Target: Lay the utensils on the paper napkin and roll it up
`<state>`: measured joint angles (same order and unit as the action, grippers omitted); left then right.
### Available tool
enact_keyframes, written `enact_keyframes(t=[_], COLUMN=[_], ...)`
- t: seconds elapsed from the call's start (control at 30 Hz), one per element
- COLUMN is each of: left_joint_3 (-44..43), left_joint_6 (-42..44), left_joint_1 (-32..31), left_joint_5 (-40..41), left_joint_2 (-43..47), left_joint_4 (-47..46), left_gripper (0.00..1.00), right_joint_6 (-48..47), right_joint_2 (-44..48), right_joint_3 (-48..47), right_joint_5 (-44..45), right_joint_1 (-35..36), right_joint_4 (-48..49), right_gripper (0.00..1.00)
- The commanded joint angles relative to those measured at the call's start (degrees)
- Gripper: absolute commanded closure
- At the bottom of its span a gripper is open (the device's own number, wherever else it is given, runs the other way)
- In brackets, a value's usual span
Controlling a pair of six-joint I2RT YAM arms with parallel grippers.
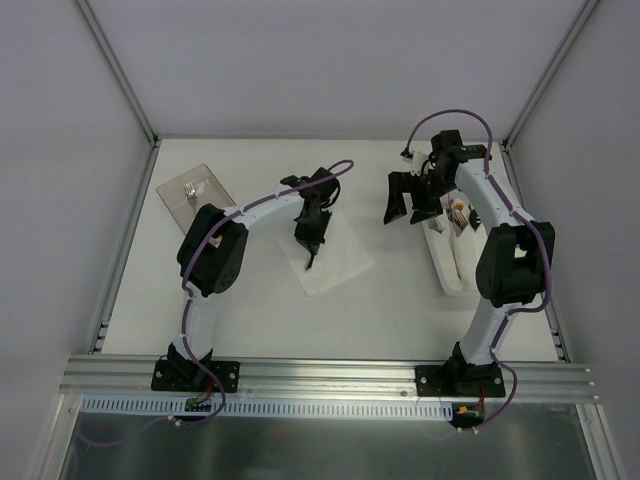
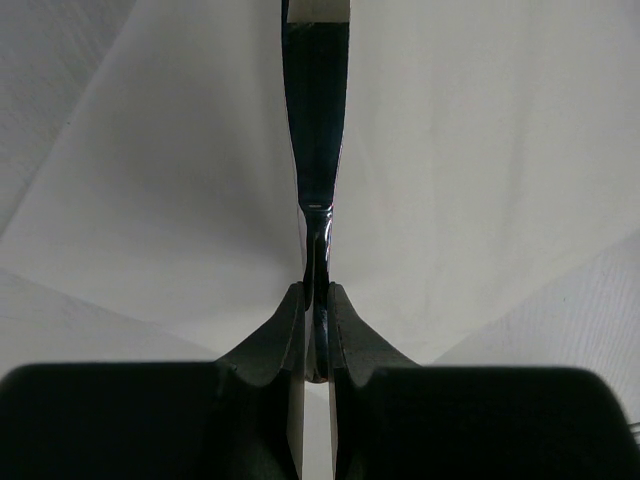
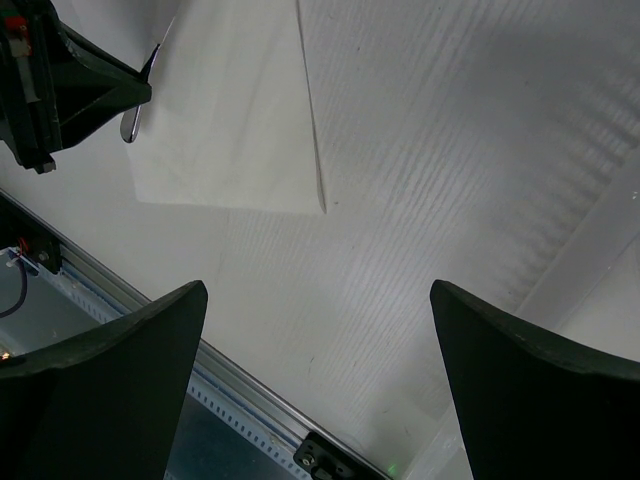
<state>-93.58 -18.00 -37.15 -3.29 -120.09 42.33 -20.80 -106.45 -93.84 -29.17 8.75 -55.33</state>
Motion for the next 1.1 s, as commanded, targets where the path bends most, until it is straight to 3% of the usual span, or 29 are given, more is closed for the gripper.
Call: enact_keyframes(t=[0.0, 1.07], left_joint_3=[-1.69, -4.95], left_joint_6=[-2.13, -4.67], left_joint_1=[-0.56, -2.76], left_joint_5=[1.35, 0.04], left_joint_2=[2.06, -1.37], left_joint_4=[-0.93, -1.54], left_gripper=[1.00, 1.00], right_joint_6=[0.14, -0.30], right_joint_2=[2.57, 2.48], right_joint_3=[0.59, 1.91], right_joint_5=[-0.10, 0.60], right_joint_1=[-0.49, -0.40], right_joint_4=[-0.57, -0.13], right_gripper=[0.01, 0.01])
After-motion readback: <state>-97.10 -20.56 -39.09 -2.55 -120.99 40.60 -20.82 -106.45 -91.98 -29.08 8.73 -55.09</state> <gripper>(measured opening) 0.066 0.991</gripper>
